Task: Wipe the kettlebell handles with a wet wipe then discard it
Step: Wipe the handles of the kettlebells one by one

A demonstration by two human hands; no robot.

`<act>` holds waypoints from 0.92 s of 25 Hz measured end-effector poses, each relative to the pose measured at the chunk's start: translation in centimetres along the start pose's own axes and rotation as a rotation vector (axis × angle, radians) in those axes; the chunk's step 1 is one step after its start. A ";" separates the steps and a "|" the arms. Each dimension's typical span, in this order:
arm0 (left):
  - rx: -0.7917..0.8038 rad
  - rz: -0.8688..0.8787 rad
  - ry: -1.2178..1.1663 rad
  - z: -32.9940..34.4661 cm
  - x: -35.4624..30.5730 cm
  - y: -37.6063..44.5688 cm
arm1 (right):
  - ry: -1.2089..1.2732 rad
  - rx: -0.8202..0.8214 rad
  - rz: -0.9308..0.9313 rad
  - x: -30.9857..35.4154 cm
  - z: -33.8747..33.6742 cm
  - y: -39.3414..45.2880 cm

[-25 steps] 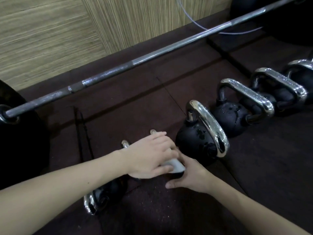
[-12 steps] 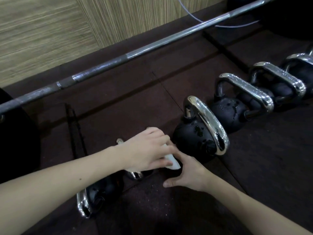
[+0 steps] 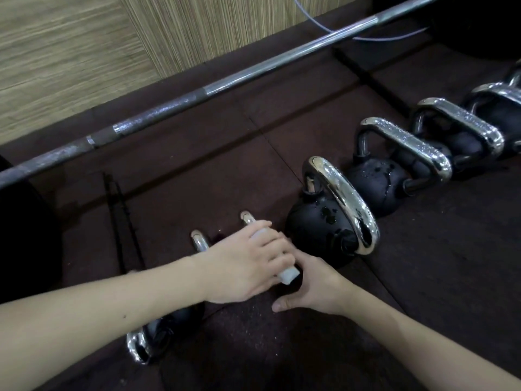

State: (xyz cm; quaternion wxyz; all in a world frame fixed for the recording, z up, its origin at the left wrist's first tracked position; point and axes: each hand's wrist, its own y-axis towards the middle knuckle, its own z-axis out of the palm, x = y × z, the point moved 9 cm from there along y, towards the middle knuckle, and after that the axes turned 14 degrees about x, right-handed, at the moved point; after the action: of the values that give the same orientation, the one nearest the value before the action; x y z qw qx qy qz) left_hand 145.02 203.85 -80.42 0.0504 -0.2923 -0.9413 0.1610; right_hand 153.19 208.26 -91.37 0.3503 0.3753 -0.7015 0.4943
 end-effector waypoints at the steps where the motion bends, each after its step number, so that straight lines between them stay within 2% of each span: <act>1: 0.036 0.028 -0.004 0.1 -0.2 0.1 | 0.010 0.002 -0.003 0.1 0.1 -0.1; 4: 0.033 -0.058 -0.097 -0.2 3.1 0.4 | -0.015 -0.022 -0.018 0.3 0.0 -0.2; 6: 0.042 -0.238 -0.401 0.0 7.4 0.5 | -0.038 -0.004 0.001 0.2 0.0 -0.1; 7: 0.022 -0.349 -0.648 0.7 9.2 0.2 | -0.037 0.003 0.000 0.1 0.0 -0.1; 9: 0.052 -0.477 -0.733 0.8 9.6 0.2 | -0.037 0.001 0.000 0.0 -0.2 0.0; 10: 0.106 -0.439 -0.568 0.8 8.6 0.5 | -0.036 -0.001 0.003 0.0 -0.2 0.0; 13: 0.014 -0.122 -0.030 -0.2 0.8 -0.4 | 0.002 0.002 -0.013 0.2 -0.2 0.1; 14: 0.031 -0.029 0.027 0.5 -1.1 -0.6 | 0.022 0.016 -0.017 0.2 0.0 0.1; 16: 0.023 -0.011 0.020 0.6 -1.6 -0.4 | 0.041 0.011 -0.012 0.2 0.1 0.1; 17: 0.037 -0.063 -0.038 0.3 -0.7 -0.3 | 0.040 -0.005 0.003 0.2 0.0 0.1; 19: -0.081 -0.264 -0.242 -0.4 2.6 -0.1 | 0.004 -0.032 0.000 0.4 -0.2 0.0; 20: -0.097 -0.398 -0.418 -0.5 4.8 -0.3 | -0.015 -0.033 -0.005 0.4 -0.2 0.0; 23: 0.022 -0.794 -1.098 2.6 8.7 -1.3 | -0.021 -0.012 -0.008 0.4 -0.2 -0.1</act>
State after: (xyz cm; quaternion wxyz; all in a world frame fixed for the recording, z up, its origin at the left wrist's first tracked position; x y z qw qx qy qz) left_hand 136.70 207.05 -82.41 -0.3767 0.2004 -0.8647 0.2649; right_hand 153.10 208.34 -90.95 0.3472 0.3812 -0.7065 0.4848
